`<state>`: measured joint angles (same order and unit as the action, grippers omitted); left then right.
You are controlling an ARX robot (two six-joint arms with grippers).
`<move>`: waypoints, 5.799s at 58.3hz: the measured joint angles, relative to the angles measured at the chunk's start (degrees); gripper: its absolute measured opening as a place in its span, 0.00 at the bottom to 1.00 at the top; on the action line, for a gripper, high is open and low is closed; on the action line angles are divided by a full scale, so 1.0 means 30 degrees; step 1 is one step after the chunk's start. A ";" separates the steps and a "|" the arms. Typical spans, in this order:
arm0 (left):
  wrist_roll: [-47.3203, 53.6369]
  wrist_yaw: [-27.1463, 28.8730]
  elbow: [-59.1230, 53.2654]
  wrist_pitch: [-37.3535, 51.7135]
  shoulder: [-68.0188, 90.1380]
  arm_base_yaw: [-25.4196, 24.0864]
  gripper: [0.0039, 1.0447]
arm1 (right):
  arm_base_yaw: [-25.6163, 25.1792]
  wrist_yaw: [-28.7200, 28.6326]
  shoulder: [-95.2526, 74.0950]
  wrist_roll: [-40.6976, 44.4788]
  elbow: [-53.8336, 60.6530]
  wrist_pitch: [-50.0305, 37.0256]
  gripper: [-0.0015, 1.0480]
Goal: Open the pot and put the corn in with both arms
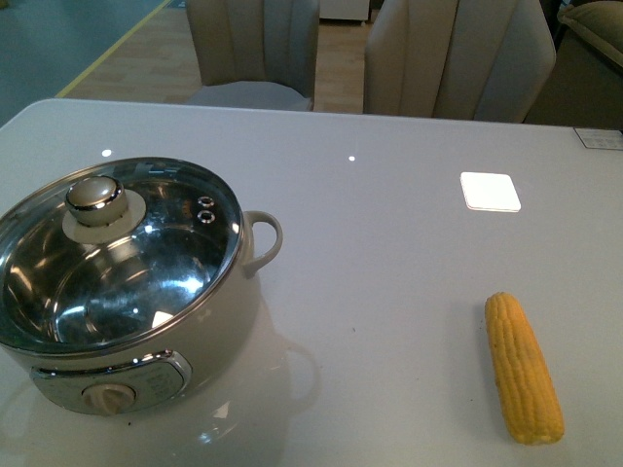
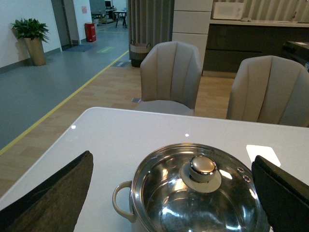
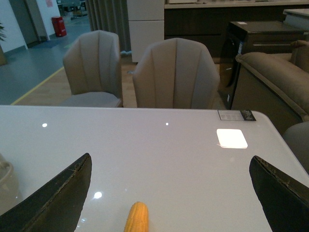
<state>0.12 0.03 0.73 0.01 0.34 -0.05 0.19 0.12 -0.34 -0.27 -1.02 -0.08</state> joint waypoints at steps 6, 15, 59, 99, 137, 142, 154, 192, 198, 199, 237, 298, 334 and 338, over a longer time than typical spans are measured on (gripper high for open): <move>0.0000 0.0000 0.0000 0.0000 0.0000 0.0000 0.94 | 0.0000 0.0000 0.0000 0.0000 0.0000 0.0000 0.92; 0.0000 0.0000 0.0000 0.0000 0.0000 0.0000 0.94 | 0.0000 0.0000 0.0000 0.0000 0.0000 0.0000 0.92; -0.1093 -0.1647 0.2776 -0.6878 0.4393 -0.0474 0.94 | 0.0000 -0.0044 0.0007 0.0007 0.0000 -0.0007 0.92; 0.0299 0.0066 0.8961 1.2917 2.7328 0.1938 0.94 | 0.0000 -0.0007 0.0007 0.0007 0.0000 0.0000 0.92; 0.0918 0.1625 1.1417 1.9475 3.8687 0.3373 0.94 | 0.0000 -0.0007 0.0007 0.0007 0.0000 0.0000 0.92; 0.0838 0.1756 1.1577 1.9635 3.9036 0.3381 0.94 | 0.0000 -0.0007 0.0007 0.0007 0.0000 0.0000 0.92; 0.0503 0.1931 1.1664 1.9817 3.9364 0.3381 0.94 | 0.0000 -0.0007 0.0007 0.0007 0.0000 0.0000 0.92; -0.0226 0.1916 1.2014 1.9671 3.9517 0.3461 0.40 | 0.0000 -0.0007 0.0007 0.0007 0.0000 0.0000 0.92; -0.0219 0.1902 1.2080 1.9183 3.9240 0.3381 0.39 | 0.0000 -0.0007 0.0007 0.0000 0.0000 0.0000 0.92; -0.0219 0.1894 1.2094 1.9110 3.9197 0.3373 0.39 | 0.0000 -0.0007 0.0007 0.0007 0.0000 -0.0007 0.92; 0.0408 0.1508 1.3070 1.6466 3.4519 0.0736 0.39 | 0.0000 -0.0007 0.0007 0.0007 0.0000 0.0000 0.92; 0.1931 -0.0146 1.5730 2.1908 4.4107 -1.0142 0.39 | 0.0000 -0.0007 0.0007 0.0007 0.0000 0.0000 0.92; 0.1829 -0.2251 1.8972 2.3613 4.8960 -0.9369 0.39 | 0.0000 0.0000 0.0007 0.0015 0.0000 0.0000 0.92; 0.1770 -0.2339 1.9300 2.3635 4.9411 -0.9377 0.39 | 0.0000 -0.0007 0.0015 0.0015 0.0000 0.0000 0.92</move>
<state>5.43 -6.98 58.63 70.91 148.57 -28.18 0.19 0.10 -0.30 -0.23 -1.02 -0.08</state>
